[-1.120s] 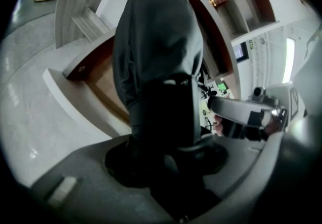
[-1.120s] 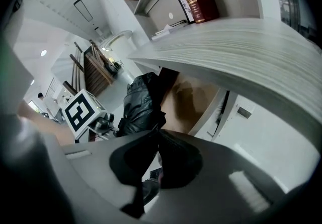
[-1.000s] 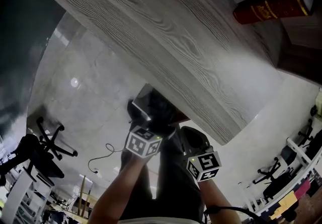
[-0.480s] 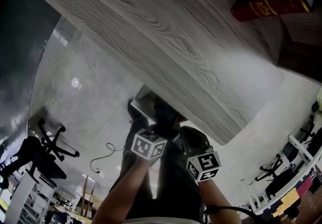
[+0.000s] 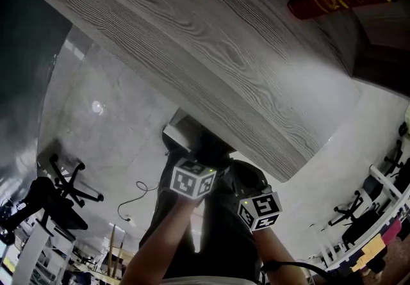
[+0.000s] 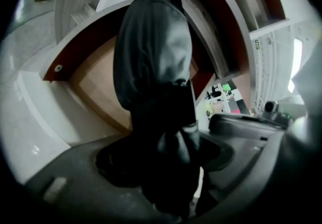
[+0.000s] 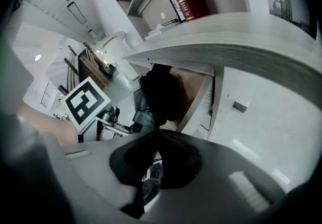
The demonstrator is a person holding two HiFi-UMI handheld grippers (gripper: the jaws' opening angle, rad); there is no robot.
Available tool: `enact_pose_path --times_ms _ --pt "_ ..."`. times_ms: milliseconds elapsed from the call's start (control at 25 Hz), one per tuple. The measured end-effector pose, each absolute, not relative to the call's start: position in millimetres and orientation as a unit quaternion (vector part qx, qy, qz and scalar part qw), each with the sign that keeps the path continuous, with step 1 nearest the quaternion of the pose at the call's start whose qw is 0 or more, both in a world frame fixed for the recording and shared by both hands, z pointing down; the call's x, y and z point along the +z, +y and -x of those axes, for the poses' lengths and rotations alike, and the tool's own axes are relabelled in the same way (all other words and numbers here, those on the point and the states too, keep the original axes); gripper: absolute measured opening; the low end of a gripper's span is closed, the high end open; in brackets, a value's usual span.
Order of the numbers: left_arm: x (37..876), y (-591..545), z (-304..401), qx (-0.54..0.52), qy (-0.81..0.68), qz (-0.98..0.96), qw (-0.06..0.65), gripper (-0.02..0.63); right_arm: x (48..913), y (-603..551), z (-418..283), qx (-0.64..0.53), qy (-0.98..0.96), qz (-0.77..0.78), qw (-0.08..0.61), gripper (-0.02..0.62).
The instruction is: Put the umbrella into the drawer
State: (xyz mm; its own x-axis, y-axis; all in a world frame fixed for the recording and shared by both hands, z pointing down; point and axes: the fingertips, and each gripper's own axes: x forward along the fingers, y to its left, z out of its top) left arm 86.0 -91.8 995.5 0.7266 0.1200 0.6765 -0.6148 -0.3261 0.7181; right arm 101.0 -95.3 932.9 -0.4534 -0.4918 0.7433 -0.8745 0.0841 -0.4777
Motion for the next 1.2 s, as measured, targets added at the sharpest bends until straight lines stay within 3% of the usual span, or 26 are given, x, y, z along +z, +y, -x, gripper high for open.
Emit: enact_pose_path --times_ms 360,960,1080,1200 --pt "991.3 -91.3 -72.9 0.322 -0.193 -0.758 0.534 0.333 931.5 -92.0 -99.7 0.474 -0.706 -0.488 0.197 0.005" --pt "936.6 -98.3 -43.1 0.283 -0.187 -0.798 0.499 0.301 890.8 -90.1 -83.0 0.453 -0.703 -0.511 0.197 0.005" --pt "914.3 -105.1 -41.7 0.277 -0.173 -0.81 0.487 0.23 874.1 -96.8 -80.5 0.444 -0.705 -0.516 0.198 0.005" --pt "882.4 -105.6 -37.1 0.28 -0.153 -0.823 0.471 0.199 843.7 -101.1 -70.9 0.431 -0.711 -0.519 0.196 0.005"
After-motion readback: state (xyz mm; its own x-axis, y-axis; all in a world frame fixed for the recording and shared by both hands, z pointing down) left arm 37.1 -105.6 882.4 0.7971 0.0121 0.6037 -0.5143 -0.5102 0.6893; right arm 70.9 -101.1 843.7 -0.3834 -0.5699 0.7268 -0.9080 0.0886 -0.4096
